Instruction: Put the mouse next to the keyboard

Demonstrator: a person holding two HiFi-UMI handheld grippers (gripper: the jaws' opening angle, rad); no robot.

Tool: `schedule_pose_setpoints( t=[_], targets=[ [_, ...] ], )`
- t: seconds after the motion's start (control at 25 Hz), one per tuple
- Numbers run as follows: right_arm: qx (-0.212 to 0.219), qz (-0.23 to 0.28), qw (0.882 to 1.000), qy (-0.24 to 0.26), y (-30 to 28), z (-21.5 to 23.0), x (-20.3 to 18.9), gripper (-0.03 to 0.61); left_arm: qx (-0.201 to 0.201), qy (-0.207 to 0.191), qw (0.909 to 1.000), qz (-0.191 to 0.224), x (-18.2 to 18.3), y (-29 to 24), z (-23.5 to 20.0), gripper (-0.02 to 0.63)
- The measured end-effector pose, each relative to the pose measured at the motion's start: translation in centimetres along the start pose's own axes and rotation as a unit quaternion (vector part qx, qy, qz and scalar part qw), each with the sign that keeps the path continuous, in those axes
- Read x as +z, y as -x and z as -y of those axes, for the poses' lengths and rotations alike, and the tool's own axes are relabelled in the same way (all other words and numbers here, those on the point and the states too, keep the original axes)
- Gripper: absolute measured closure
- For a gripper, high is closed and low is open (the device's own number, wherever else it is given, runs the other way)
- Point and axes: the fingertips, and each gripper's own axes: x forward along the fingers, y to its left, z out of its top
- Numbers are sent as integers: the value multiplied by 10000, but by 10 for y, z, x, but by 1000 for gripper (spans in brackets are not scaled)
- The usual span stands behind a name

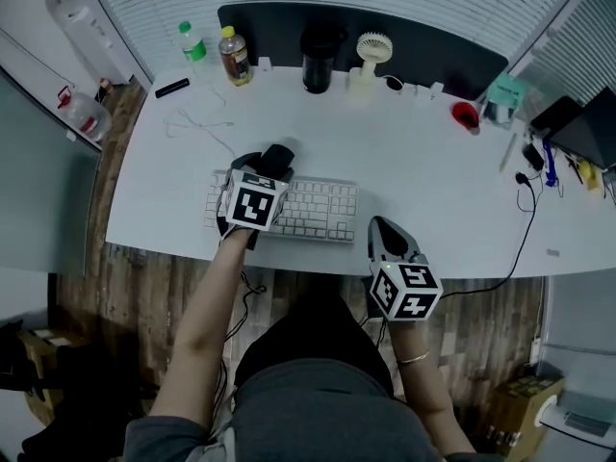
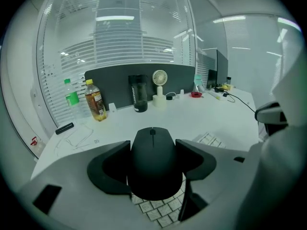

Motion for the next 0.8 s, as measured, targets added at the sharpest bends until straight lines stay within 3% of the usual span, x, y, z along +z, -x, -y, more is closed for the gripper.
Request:
schedule_pose_setpoints(
  t=[0.44, 0.8],
  targets=[
    [-247, 10, 9997, -30, 29, 8, -14, 574, -200, 36, 9998, 88, -9, 18, 31, 314],
    [-61, -5, 9999, 82, 27, 33, -6, 574, 78, 161, 9997, 172, 1, 18, 40, 314]
  ],
)
